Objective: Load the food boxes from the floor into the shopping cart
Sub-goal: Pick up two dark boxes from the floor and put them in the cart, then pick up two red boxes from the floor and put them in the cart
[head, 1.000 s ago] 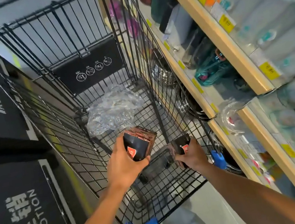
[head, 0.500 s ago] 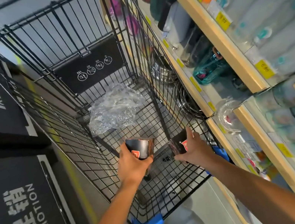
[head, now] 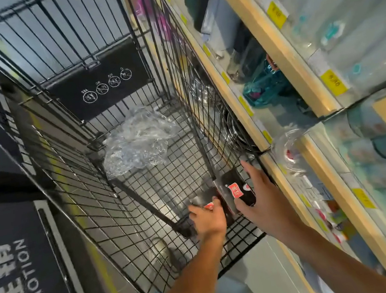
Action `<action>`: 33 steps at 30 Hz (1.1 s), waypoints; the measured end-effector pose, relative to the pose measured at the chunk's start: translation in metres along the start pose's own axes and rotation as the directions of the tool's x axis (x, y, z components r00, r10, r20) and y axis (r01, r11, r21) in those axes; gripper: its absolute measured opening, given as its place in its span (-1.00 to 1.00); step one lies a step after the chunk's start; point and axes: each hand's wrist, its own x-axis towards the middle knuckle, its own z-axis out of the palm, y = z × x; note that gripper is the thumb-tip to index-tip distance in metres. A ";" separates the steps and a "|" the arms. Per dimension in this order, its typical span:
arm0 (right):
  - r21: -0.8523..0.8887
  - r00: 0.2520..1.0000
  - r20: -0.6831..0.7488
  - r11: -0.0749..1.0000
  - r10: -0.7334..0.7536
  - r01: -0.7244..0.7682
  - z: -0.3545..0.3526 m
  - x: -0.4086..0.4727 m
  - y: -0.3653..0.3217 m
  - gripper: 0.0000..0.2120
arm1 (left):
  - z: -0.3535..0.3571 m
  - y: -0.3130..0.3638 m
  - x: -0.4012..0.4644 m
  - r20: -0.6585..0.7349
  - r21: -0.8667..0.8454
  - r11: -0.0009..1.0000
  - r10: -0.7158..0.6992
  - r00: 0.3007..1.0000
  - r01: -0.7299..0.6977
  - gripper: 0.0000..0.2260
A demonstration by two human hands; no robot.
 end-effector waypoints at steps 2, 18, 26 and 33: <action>0.010 1.000 -0.010 1.000 0.003 -0.003 -0.001 -0.002 0.004 -0.20 | 0.006 0.002 -0.001 0.001 -0.026 1.000 -0.007 1.000 0.007 -0.29; -0.051 1.000 0.009 0.998 0.026 -0.026 -0.058 -0.025 -0.031 -0.37 | -0.109 0.062 -0.070 0.280 0.231 0.814 0.468 0.838 -0.533 -0.33; -0.205 0.992 -0.086 0.976 -0.096 0.076 -0.127 -0.076 -0.099 -0.38 | -0.229 0.155 -0.161 0.605 0.567 -0.160 0.747 0.276 -0.808 -0.31; -0.324 0.941 -0.316 0.946 -0.123 0.015 -0.162 -0.166 -0.147 -0.31 | -0.273 0.192 -0.235 0.752 0.476 -0.522 0.659 0.020 -0.708 -0.32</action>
